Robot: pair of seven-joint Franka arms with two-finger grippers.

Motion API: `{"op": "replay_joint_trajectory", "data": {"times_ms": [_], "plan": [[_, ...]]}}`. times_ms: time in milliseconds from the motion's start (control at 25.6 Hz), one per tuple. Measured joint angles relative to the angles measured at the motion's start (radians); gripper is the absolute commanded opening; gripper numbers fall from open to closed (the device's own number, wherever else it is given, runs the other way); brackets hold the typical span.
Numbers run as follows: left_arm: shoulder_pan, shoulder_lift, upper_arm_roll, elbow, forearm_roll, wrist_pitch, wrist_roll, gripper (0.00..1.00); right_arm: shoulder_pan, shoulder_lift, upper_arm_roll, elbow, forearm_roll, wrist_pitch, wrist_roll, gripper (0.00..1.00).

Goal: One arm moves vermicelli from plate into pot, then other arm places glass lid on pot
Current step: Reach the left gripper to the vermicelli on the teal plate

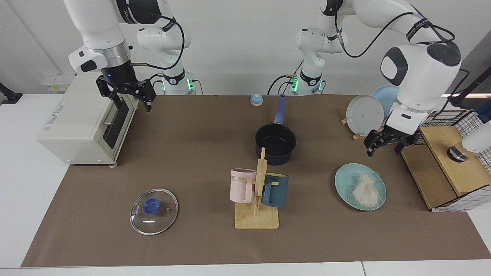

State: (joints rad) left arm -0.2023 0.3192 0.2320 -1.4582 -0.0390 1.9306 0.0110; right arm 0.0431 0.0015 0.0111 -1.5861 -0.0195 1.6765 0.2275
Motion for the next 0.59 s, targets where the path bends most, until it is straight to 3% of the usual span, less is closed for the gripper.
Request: {"op": "replay_joint_trajectory", "data": {"times_ms": [586], "plan": [[0.064,0.211,0.002,0.002,-0.039,0.251,0.051,1.00,0.000,0.000,0.000,0.000,0.000,0.000,0.000,1.00]]}}
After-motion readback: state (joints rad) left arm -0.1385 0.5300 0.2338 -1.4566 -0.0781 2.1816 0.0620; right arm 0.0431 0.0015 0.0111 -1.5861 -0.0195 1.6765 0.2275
